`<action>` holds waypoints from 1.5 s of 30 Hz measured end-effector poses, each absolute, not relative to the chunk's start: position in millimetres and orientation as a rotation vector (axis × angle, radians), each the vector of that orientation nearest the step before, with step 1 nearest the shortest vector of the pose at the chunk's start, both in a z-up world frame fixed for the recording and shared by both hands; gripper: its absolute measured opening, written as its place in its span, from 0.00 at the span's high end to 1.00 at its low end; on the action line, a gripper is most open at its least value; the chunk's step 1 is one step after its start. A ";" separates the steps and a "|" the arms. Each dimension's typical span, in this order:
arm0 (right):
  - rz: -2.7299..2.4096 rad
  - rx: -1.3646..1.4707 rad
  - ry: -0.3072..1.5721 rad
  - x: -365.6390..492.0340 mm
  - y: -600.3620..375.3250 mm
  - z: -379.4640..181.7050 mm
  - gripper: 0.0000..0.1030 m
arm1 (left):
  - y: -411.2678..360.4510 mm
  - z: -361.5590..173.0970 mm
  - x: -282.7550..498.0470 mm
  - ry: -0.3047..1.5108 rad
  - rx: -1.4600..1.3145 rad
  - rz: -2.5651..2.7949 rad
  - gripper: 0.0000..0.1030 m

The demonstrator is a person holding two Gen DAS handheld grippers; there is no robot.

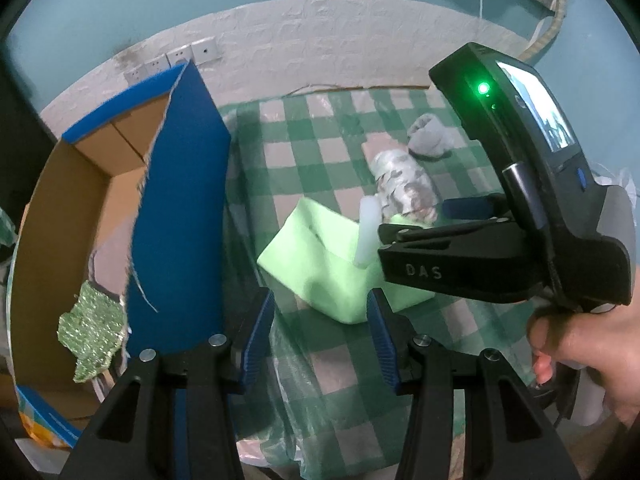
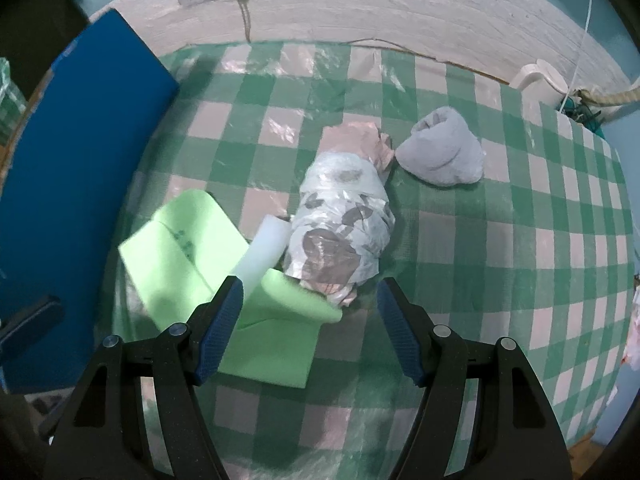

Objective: Organize soft objects
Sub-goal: 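Withdraw both tools from the box toward the green foam sheet and white foam tube, then lower right tool onto the white foam tube and close on it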

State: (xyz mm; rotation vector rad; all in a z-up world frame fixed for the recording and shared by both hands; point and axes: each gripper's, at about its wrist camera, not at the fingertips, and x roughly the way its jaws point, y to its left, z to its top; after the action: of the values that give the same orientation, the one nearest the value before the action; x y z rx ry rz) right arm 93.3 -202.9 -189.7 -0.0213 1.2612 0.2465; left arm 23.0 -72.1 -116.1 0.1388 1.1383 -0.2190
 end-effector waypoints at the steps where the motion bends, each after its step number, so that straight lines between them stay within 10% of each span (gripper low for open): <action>1: 0.244 -0.027 1.267 94.1 -204.2 -193.3 0.32 | -71.7 -118.6 23.6 1.144 0.140 -0.214 0.52; 45: 0.316 0.074 1.342 38.3 -239.2 -195.2 0.32 | -64.0 -143.9 12.2 1.239 0.149 -0.194 0.43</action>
State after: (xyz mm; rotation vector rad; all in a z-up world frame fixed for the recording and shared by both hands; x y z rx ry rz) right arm 38.3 -239.2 -195.2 0.0743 1.3424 0.3165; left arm 12.2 -64.0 -143.9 0.1490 1.2389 -0.1943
